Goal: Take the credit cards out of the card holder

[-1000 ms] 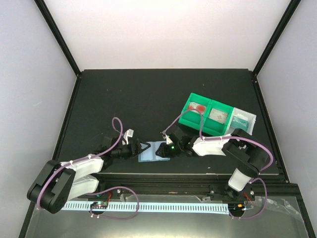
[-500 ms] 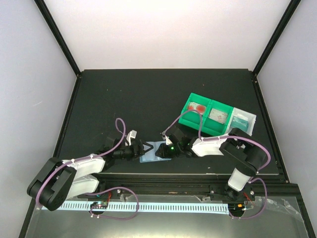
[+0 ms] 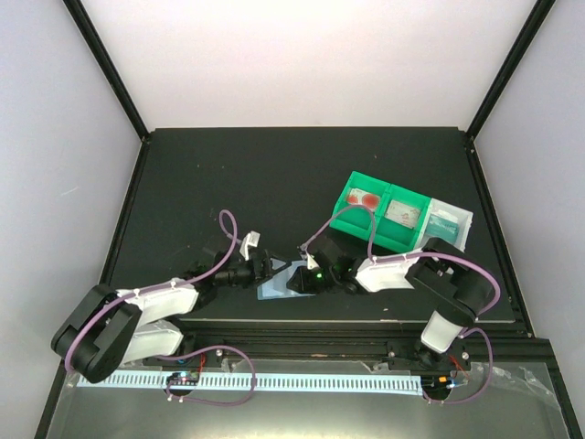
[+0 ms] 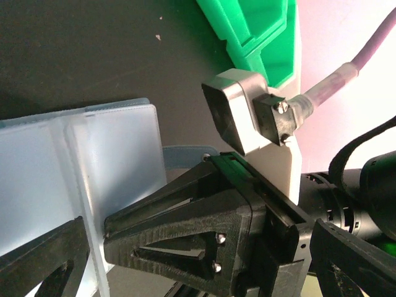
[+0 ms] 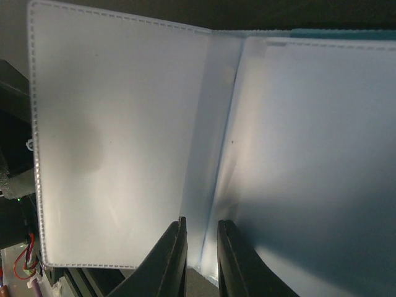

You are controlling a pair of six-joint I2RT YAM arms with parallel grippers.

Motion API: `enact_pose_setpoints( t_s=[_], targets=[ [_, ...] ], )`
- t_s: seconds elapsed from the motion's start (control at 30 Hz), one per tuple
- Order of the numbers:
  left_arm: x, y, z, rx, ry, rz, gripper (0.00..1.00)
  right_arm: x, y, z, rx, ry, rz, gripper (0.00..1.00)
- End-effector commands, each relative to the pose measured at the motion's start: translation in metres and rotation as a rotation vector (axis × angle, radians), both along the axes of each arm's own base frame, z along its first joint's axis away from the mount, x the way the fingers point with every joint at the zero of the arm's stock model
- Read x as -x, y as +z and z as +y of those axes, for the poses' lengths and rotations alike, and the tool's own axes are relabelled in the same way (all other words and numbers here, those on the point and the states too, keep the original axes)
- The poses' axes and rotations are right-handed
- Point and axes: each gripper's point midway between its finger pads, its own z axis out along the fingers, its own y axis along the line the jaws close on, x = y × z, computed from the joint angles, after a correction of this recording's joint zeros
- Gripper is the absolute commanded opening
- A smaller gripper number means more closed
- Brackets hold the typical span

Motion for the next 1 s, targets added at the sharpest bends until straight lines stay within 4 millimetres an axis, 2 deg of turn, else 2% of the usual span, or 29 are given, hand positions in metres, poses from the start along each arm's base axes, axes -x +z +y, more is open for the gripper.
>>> enact_pose_setpoints(
  t_s=[0.0,0.27,0.47,0.63,0.83,0.97],
  targets=[
    [-0.012,0.021,-0.010,0.033,-0.004,-0.056,0.99,-0.002,0.005,-0.002,-0.007,-0.021,-0.030,0.18],
    [-0.012,-0.002,0.016,-0.190,0.051,-0.034,0.99,0.001,0.009,0.005,-0.032,0.002,-0.011,0.18],
    [-0.004,-0.018,0.027,-0.230,0.062,0.026,0.99,0.001,0.013,0.013,-0.021,0.021,-0.018,0.25],
    [-0.001,-0.023,0.030,-0.238,0.061,0.043,0.99,0.002,-0.001,0.010,0.044,0.021,-0.008,0.23],
    [0.000,-0.024,0.037,-0.274,0.066,0.044,0.99,0.005,-0.024,0.000,0.105,0.012,0.020,0.15],
    [0.001,-0.028,0.041,-0.293,0.083,0.050,0.99,0.006,-0.028,-0.002,0.105,0.000,0.026,0.12]
  ],
)
